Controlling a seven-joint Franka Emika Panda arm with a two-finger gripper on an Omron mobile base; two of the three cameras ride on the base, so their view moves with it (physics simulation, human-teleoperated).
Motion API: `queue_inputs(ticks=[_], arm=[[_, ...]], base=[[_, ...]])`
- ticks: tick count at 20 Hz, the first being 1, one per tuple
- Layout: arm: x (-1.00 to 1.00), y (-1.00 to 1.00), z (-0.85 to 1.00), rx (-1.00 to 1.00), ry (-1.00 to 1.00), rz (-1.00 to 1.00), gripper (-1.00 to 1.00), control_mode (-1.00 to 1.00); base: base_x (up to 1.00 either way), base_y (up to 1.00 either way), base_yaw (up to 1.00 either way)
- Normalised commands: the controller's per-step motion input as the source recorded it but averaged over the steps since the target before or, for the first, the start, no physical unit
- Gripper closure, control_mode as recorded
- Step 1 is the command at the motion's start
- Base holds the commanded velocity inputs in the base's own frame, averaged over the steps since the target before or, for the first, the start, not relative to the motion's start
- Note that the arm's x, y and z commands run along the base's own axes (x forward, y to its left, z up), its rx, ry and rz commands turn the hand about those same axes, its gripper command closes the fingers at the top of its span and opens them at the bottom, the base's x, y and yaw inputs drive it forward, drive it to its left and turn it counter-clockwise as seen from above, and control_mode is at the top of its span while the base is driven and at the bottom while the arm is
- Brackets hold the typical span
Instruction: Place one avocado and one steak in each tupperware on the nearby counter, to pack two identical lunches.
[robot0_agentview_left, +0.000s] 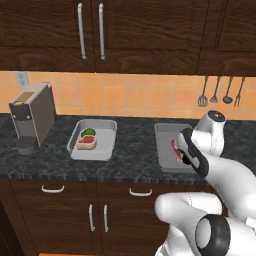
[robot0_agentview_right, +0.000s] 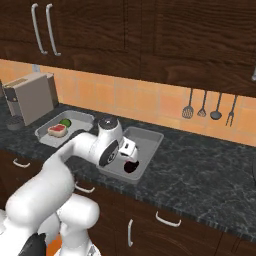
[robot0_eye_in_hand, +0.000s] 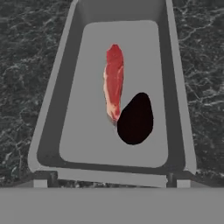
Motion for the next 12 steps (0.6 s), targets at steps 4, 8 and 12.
queue_inputs(ticks=[4,8,12], arm=[[-0.57,0.18,0.86,0.00,-0.12,0.00,-1.00,-1.00],[-0.62,0.13,0.89,0.00,-0.09,0.00,-1.00,-1.00],[-0.70,0.08,0.91,0.00,-0.07,0.00,-1.00,-1.00]], base=[[0.00,0.00,0.00],[0.00,0.00,0.00],[0.00,0.00,0.00]])
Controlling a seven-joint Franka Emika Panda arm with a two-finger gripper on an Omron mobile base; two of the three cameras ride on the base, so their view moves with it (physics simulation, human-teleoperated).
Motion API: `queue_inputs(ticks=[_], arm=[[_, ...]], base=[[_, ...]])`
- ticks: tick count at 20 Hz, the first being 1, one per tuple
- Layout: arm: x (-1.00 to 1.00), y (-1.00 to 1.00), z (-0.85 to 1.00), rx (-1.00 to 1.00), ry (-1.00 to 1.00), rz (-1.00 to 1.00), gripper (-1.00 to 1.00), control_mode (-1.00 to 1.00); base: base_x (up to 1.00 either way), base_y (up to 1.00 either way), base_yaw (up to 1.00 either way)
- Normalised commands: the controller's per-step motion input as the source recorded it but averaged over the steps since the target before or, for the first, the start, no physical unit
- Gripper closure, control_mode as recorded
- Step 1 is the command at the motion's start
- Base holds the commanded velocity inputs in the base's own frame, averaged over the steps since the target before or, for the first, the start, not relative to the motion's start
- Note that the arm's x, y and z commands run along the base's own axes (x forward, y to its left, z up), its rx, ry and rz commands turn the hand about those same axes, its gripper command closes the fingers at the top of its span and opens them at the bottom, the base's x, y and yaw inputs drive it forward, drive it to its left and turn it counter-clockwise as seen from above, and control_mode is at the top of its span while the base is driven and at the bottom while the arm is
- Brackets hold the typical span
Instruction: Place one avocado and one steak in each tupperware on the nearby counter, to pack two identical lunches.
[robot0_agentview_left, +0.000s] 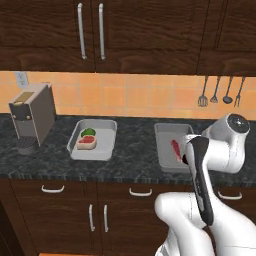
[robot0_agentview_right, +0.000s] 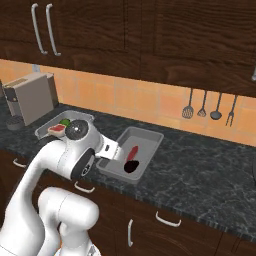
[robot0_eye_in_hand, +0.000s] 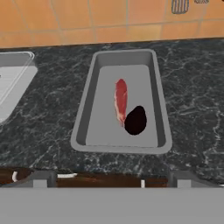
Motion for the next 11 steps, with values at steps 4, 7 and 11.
queue_inputs(ticks=[4,7,11], arm=[[-0.83,0.06,0.87,0.00,-0.02,0.00,-1.00,-1.00],[-0.90,0.07,0.87,0.00,0.00,0.00,-1.00,-1.00],[-0.94,0.13,0.79,-0.01,0.00,0.00,-1.00,-1.00]], base=[[0.00,0.00,0.00],[0.00,0.00,0.00],[0.00,0.00,0.00]])
